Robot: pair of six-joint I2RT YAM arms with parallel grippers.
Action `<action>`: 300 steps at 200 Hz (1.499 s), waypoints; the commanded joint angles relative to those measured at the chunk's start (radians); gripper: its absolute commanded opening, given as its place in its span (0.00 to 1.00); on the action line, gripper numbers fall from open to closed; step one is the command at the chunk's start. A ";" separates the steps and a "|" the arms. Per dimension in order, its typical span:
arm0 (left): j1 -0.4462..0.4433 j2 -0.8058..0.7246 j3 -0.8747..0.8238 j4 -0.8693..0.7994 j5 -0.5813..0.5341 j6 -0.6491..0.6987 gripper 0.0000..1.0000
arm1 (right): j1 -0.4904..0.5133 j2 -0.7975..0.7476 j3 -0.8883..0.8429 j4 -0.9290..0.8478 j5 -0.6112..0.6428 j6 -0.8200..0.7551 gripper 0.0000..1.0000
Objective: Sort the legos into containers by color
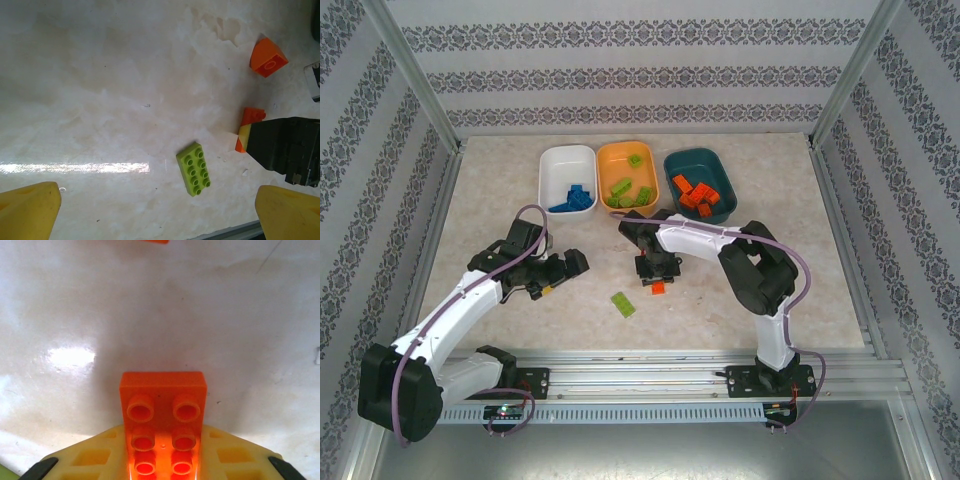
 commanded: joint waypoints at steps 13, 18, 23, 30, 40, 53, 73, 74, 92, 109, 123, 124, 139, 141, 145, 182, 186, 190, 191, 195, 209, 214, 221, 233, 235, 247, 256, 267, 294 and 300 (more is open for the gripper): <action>0.013 0.023 0.012 -0.005 0.026 0.025 1.00 | -0.040 -0.131 0.022 -0.071 0.049 -0.008 0.29; 0.014 0.026 0.014 -0.004 0.027 0.027 1.00 | -0.056 -0.146 0.026 -0.075 0.046 -0.010 0.29; 0.013 0.027 0.013 -0.001 0.028 0.030 1.00 | -0.071 -0.163 0.030 -0.078 0.041 -0.012 0.29; 0.013 0.032 0.011 0.003 0.031 0.030 1.00 | -0.098 -0.183 0.040 -0.081 0.032 -0.015 0.29; 0.013 0.038 0.008 0.010 0.038 0.028 1.00 | -0.136 -0.208 0.054 -0.082 0.022 -0.020 0.29; 0.013 0.048 0.009 0.018 0.050 0.021 1.00 | -0.201 -0.235 0.078 -0.078 0.001 -0.033 0.29; 0.012 0.060 0.021 0.017 0.061 0.016 1.00 | -0.303 -0.247 0.135 -0.067 -0.034 -0.063 0.29; 0.012 0.061 0.021 0.017 0.061 0.016 1.00 | -0.308 -0.246 0.136 -0.066 -0.036 -0.065 0.29; 0.012 0.061 0.032 0.011 0.062 0.010 1.00 | -0.394 -0.226 0.206 -0.067 -0.077 -0.084 0.29; 0.012 0.051 0.028 0.003 0.059 -0.003 1.00 | -0.466 -0.191 0.278 -0.057 -0.120 -0.092 0.29; 0.012 0.033 0.018 0.004 0.056 -0.026 1.00 | -0.513 -0.149 0.340 -0.047 -0.154 -0.091 0.29; 0.012 0.031 0.018 0.004 0.056 -0.027 1.00 | -0.517 -0.145 0.344 -0.046 -0.157 -0.092 0.29; 0.013 0.004 0.003 0.009 0.047 -0.051 1.00 | -0.555 -0.085 0.412 -0.040 -0.191 -0.089 0.28; 0.013 0.002 0.002 0.009 0.046 -0.053 1.00 | -0.560 -0.075 0.422 -0.040 -0.195 -0.090 0.28; 0.012 -0.007 -0.003 0.008 0.040 -0.059 1.00 | -0.569 -0.058 0.439 -0.041 -0.202 -0.090 0.28; 0.012 -0.101 -0.036 -0.034 0.001 -0.093 1.00 | -0.619 0.093 0.602 -0.049 -0.233 -0.089 0.28; 0.012 -0.113 -0.042 -0.042 -0.005 -0.095 1.00 | -0.622 0.109 0.620 -0.055 -0.236 -0.089 0.28; 0.012 -0.125 -0.047 -0.048 -0.007 -0.100 1.00 | -0.625 0.126 0.640 -0.059 -0.238 -0.090 0.28; 0.013 -0.128 -0.048 -0.049 -0.010 -0.101 1.00 | -0.625 0.131 0.645 -0.060 -0.239 -0.089 0.28; 0.012 -0.142 -0.053 -0.055 -0.012 -0.105 1.00 | -0.628 0.148 0.661 -0.066 -0.241 -0.090 0.28; 0.011 -0.183 -0.075 -0.074 -0.022 -0.126 1.00 | -0.630 0.201 0.721 -0.081 -0.248 -0.091 0.28; 0.011 -0.199 -0.083 -0.081 -0.026 -0.134 1.00 | -0.631 0.219 0.738 -0.083 -0.250 -0.090 0.28; 0.010 -0.220 -0.093 -0.091 -0.031 -0.145 1.00 | -0.631 0.239 0.761 -0.088 -0.252 -0.090 0.28; 0.011 -0.254 -0.107 -0.110 -0.041 -0.158 1.00 | -0.633 0.270 0.786 -0.085 -0.257 -0.085 0.29; 0.011 -0.259 -0.107 -0.113 -0.041 -0.159 1.00 | -0.632 0.274 0.789 -0.085 -0.257 -0.083 0.29; 0.010 -0.283 -0.112 -0.134 -0.051 -0.169 1.00 | -0.635 0.300 0.805 -0.079 -0.260 -0.077 0.31; 0.010 -0.295 -0.114 -0.146 -0.055 -0.173 1.00 | -0.639 0.315 0.815 -0.074 -0.264 -0.068 0.31; 0.010 -0.304 -0.114 -0.159 -0.059 -0.178 1.00 | -0.649 0.330 0.819 -0.061 -0.270 -0.055 0.32; 0.010 -0.302 -0.095 -0.179 -0.062 -0.180 1.00 | -0.670 0.350 0.819 -0.026 -0.299 -0.024 0.36; 0.011 -0.298 -0.089 -0.180 -0.062 -0.177 1.00 | -0.674 0.350 0.819 -0.018 -0.306 -0.021 0.39</action>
